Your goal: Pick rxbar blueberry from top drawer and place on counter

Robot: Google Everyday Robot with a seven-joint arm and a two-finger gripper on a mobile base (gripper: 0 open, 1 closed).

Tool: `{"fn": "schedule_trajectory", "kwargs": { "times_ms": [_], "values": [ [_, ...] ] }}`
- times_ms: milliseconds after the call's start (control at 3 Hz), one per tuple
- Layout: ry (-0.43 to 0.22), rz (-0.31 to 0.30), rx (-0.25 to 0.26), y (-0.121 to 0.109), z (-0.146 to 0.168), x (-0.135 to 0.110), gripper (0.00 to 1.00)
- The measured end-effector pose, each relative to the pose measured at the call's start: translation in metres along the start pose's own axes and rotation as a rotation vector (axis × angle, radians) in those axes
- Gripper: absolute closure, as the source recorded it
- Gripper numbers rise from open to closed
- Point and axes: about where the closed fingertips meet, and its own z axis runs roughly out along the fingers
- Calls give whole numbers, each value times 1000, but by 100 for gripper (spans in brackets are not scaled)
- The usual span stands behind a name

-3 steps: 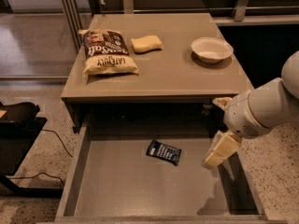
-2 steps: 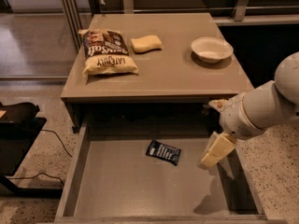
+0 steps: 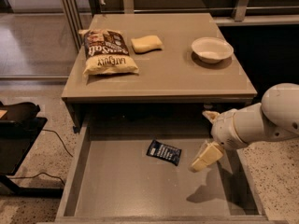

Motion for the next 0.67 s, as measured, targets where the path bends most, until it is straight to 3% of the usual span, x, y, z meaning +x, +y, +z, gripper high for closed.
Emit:
{"fn": "schedule_trajectory", "kwargs": {
  "times_ms": [667],
  "values": [
    [-100,39,0,6,52,21,0]
  ]
}}
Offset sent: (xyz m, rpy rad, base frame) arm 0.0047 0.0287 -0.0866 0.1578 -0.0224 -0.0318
